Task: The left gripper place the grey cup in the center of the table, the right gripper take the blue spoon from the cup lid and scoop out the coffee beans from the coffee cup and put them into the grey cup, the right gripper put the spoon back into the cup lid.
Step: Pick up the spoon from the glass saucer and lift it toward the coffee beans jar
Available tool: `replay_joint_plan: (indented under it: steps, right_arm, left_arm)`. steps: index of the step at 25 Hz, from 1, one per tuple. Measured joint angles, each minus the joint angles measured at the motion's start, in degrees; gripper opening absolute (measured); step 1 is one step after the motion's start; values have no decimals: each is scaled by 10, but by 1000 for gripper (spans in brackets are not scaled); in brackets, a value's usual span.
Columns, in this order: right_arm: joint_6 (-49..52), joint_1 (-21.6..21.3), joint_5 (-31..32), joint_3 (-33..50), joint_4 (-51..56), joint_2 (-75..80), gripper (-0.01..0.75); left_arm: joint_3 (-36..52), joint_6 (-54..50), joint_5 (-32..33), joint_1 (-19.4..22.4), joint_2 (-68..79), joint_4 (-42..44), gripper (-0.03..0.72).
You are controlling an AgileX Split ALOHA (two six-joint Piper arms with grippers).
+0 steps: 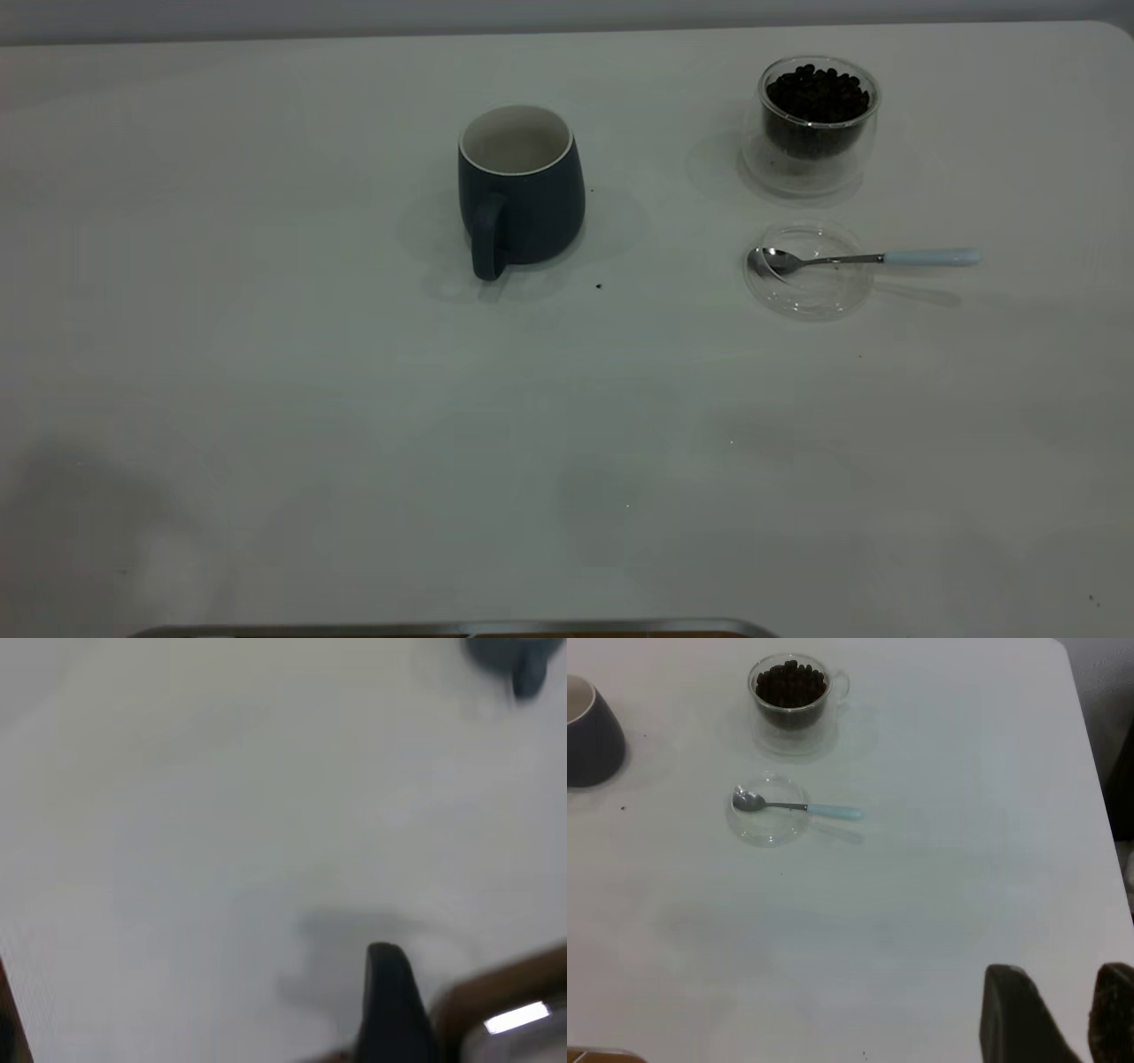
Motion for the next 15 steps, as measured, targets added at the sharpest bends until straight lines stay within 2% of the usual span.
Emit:
replay_joint_plan:
  steps: [6, 15]
  right_arm:
    - [0, 0, 0, 0, 0, 0, 240]
    - [0, 0, 0, 0, 0, 0, 240]
  left_arm:
    - [17, 8, 1, 0, -33, -79, 555]
    - [240, 31, 1, 0, -146, -133, 555]
